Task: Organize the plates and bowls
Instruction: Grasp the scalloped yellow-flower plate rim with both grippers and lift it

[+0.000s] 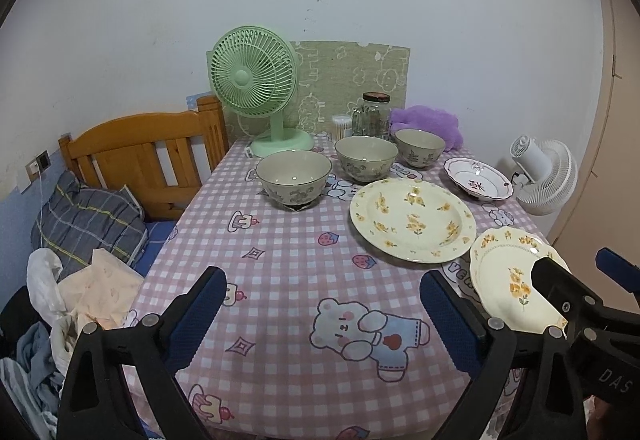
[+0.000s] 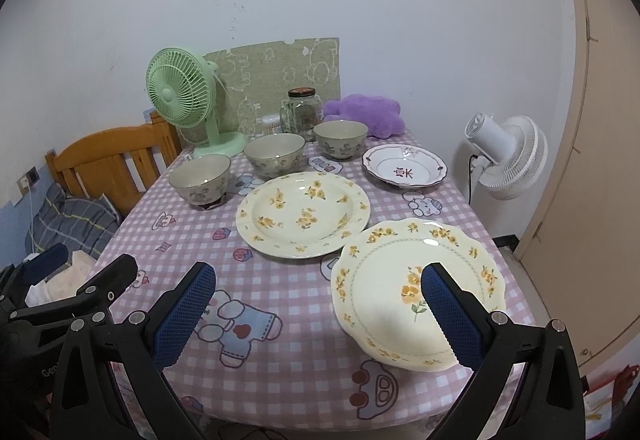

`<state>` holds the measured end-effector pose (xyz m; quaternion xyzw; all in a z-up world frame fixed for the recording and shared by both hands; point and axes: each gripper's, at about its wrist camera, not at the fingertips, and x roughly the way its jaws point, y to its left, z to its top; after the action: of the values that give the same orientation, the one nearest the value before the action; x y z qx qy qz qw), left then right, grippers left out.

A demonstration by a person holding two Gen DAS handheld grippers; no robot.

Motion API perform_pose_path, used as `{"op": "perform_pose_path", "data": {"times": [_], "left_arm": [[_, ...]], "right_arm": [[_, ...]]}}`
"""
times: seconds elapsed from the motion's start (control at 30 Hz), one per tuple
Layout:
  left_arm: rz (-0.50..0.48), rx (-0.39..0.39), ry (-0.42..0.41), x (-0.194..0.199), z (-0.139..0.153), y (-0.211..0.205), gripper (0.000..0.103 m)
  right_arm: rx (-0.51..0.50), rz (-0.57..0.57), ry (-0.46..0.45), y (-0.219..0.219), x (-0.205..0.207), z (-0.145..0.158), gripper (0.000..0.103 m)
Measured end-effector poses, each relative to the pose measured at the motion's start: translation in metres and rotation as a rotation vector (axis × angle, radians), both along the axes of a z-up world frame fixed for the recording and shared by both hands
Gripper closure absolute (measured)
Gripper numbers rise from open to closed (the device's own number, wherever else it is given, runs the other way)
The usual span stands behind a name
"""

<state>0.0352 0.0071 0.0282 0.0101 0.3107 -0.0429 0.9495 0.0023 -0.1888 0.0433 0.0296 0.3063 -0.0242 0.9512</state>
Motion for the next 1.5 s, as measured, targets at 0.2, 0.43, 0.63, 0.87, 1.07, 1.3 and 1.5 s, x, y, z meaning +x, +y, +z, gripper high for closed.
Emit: {"op": "perform_pose_path", "data": {"times": [0.2,0.43,0.63,0.87,1.07,1.3,1.5], "left_arm": [[-0.006,0.008,0.008,0.011,-0.004,-0.013,0.005],[0.001,0.013,0.022,0.024,-0.008,-0.051,0.007],[0.007,0.011,0.070,0.039,-0.018,-0.094,0.010],[0.015,0.004,0.142,0.055,-0.041,-0.151,0.014],[0.024,0.010,0.220,0.067,-0.068,-0.190,0.019],[0.056,0.028,0.320,0.076,-0.098,-0.217,0.024],[0.080,0.032,0.370,0.083,-0.112,-0.224,0.027]], "right_arm": [[-0.009,0.025,0.006,-0.008,0.012,-0.003,0.000],[0.011,0.026,0.030,-0.044,0.031,-0.008,0.004],[0.009,0.027,0.071,-0.086,0.049,-0.018,0.005],[-0.015,0.020,0.132,-0.137,0.069,-0.036,0.006],[-0.013,0.026,0.207,-0.176,0.087,-0.062,0.009],[-0.006,0.037,0.278,-0.201,0.106,-0.092,0.014],[0.007,0.071,0.358,-0.208,0.121,-0.116,0.021]]}}
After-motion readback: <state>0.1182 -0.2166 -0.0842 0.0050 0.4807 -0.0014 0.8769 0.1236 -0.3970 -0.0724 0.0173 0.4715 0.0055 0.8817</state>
